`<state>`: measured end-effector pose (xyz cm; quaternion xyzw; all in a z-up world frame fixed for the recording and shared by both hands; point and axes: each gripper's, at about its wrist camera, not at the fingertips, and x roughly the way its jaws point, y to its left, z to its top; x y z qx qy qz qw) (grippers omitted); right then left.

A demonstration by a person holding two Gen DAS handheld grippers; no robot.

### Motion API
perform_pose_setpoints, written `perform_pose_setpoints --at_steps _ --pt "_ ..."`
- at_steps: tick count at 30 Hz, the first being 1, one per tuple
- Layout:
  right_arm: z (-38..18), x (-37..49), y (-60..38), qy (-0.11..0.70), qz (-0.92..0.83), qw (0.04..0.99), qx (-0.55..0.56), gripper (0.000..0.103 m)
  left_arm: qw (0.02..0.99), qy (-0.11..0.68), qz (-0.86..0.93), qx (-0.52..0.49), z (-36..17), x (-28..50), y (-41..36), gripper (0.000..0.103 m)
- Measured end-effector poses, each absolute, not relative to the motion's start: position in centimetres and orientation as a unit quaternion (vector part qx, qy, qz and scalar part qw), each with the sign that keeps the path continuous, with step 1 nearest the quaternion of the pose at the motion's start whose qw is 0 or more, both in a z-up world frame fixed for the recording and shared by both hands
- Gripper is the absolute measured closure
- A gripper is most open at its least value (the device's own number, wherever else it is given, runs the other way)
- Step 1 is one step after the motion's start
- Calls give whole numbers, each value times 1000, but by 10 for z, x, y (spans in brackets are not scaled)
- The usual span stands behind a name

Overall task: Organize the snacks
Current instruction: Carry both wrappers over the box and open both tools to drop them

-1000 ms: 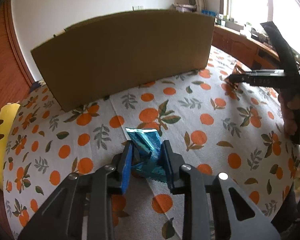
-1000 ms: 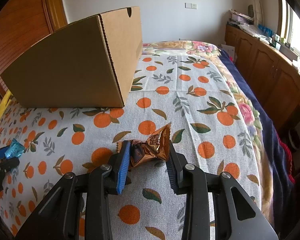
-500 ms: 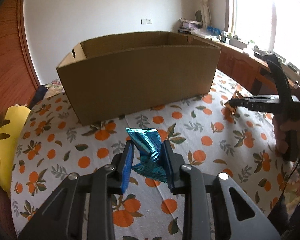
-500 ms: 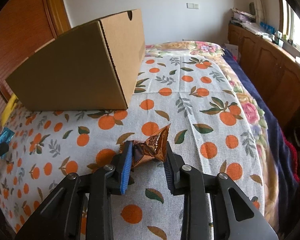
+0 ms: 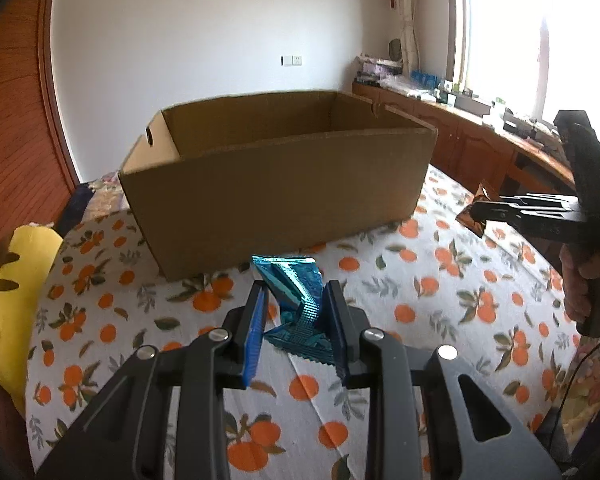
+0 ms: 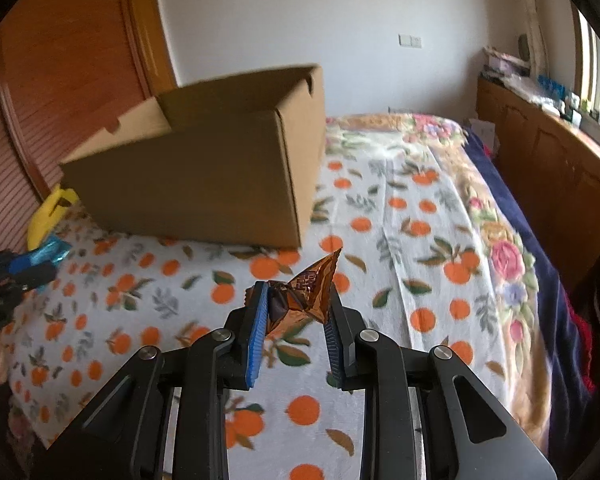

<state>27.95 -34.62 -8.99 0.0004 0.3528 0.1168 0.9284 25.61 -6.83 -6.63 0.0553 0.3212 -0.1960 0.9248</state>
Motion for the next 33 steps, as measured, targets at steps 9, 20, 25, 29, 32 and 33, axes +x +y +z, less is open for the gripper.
perform_pose_setpoints --at_steps 9,20,25,29,32,33 --pt "-46 278 -327 317 144 937 -21 78 936 289 -196 42 -33 284 -65 76" --pt "-9 303 -287 279 185 941 -52 78 946 260 -193 22 2 322 -54 76" --pt "1 321 -265 266 202 940 -72 78 947 263 -184 14 9 348 -48 76" --pt "2 339 -251 262 214 938 -70 78 949 264 -171 20 7 366 -49 75" --pt "0 350 -245 263 218 937 -68 78 947 272 -168 18 1 377 -51 75" --pt "-1 355 -243 263 218 937 -67 78 947 273 -167 18 -2 380 -51 75"
